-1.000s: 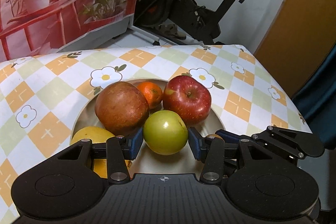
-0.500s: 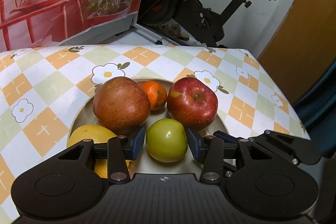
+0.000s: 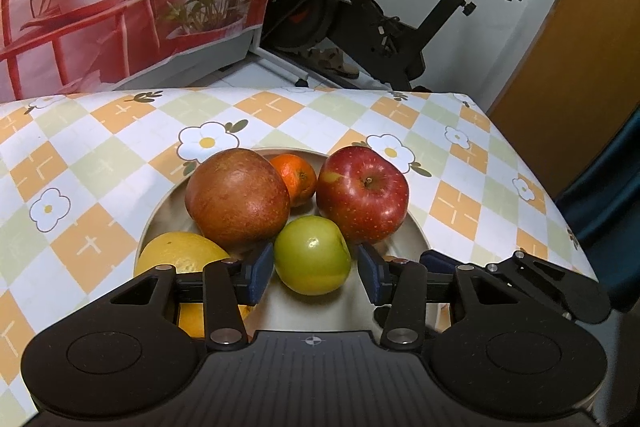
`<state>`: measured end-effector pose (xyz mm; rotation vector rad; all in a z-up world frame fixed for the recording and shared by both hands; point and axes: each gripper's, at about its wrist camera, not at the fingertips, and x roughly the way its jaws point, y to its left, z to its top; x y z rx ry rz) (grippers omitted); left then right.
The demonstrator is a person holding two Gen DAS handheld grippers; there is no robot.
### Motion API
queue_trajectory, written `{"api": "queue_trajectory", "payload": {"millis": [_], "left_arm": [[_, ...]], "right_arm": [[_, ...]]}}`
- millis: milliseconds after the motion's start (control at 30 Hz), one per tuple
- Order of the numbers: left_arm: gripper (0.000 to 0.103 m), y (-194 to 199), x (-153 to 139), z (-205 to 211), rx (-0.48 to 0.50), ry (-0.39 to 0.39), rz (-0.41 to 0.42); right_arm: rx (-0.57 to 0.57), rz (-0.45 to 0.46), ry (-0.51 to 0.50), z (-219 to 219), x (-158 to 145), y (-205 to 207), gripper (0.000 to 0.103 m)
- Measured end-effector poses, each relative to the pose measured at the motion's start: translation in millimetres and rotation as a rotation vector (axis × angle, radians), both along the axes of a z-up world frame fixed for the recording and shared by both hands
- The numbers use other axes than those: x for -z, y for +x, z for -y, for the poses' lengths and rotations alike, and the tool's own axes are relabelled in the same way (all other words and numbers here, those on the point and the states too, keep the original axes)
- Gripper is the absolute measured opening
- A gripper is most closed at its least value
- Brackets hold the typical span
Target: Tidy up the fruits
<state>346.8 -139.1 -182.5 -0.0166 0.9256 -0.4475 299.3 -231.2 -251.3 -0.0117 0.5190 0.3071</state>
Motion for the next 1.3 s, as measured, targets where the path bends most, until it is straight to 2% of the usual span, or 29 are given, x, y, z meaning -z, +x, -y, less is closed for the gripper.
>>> {"api": "queue_trajectory", "payload": {"millis": [67, 267, 667, 1300], "left_arm": [[0.049, -3, -2, -1, 0.001, -0.004, 0.005], [0.049, -14, -10, -5, 0.009, 0.0, 0.034], [0.049, -38, -35, -26, 0.018, 0.039, 0.151], [0.049, -85, -68, -85, -0.049, 0.045, 0.247]], "right_arm": [[-0.002, 0.004, -0.012, -3, 0, -2, 0.045], [0.05, 0.028, 0.039, 5, -3, -8, 0.045], [0.161, -0.002, 0.101, 6, -15, -24, 0.045], [0.154, -0.004, 0.15, -23, -39, -55, 0.046]]}}
